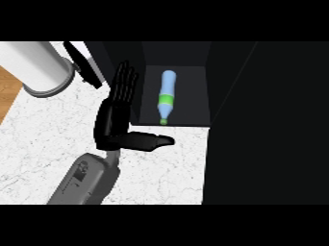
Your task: Pick up the bottled water, place it into the cabinet and close the cabinet
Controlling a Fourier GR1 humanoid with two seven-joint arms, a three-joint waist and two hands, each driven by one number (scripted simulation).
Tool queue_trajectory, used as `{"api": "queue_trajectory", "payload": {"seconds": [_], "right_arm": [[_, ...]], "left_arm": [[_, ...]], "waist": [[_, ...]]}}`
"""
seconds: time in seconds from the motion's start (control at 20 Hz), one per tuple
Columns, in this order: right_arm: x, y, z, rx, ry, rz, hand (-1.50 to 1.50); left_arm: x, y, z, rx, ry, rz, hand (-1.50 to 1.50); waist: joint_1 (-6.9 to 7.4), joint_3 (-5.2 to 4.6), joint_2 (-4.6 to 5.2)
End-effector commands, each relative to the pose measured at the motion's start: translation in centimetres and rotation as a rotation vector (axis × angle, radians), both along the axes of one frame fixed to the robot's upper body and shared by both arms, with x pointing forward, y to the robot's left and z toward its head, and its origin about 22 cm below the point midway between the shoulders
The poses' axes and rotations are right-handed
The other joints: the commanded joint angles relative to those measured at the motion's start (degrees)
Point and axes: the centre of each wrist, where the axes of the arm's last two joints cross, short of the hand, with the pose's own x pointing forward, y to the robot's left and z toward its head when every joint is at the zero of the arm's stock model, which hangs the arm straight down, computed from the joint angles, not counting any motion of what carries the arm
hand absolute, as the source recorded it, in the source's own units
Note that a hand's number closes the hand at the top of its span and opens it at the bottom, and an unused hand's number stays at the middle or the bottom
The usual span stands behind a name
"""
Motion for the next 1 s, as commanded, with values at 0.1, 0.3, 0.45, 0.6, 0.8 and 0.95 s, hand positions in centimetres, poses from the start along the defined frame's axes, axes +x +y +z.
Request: {"api": "queue_trajectory", "payload": {"seconds": [0.1,0.3,0.45,0.6,0.8,0.95], "right_arm": [[-0.3,0.4,2.1,-0.003,-0.036,0.015,-1.5],[-0.3,0.4,0.5,-0.086,-0.013,0.086,-1.5],[0.1,-0.9,0.9,-0.148,-0.029,0.16,1.5],[-0.8,1.3,1.3,-0.205,0.023,0.283,1.5],[-1.7,1.2,1.4,-0.253,-0.026,0.42,1.5],[-1.9,3.2,1.5,-0.245,-0.02,0.482,1.5]], "left_arm": [[-6.7,2.4,3.0,-0.067,-0.008,-0.002,-1.5],[-11.6,2.4,2.5,-0.067,0.0,-0.042,-1.5],[-13.2,3.2,3.4,-0.074,-0.008,-0.05,-1.5],[-14.3,3.9,2.8,-0.103,-0.016,-0.025,-1.5],[-16.7,6.7,2.7,-0.086,-0.035,0.038,-1.5],[-18.2,9.1,4.0,-0.076,-0.058,0.065,-1.5]], "waist": [[-0.5,-0.08,0.16],[-0.72,-0.08,0.24],[-0.77,-0.07,0.33],[-0.78,-0.14,0.38],[-0.79,-0.13,0.22],[-0.17,-0.16,0.12]]}}
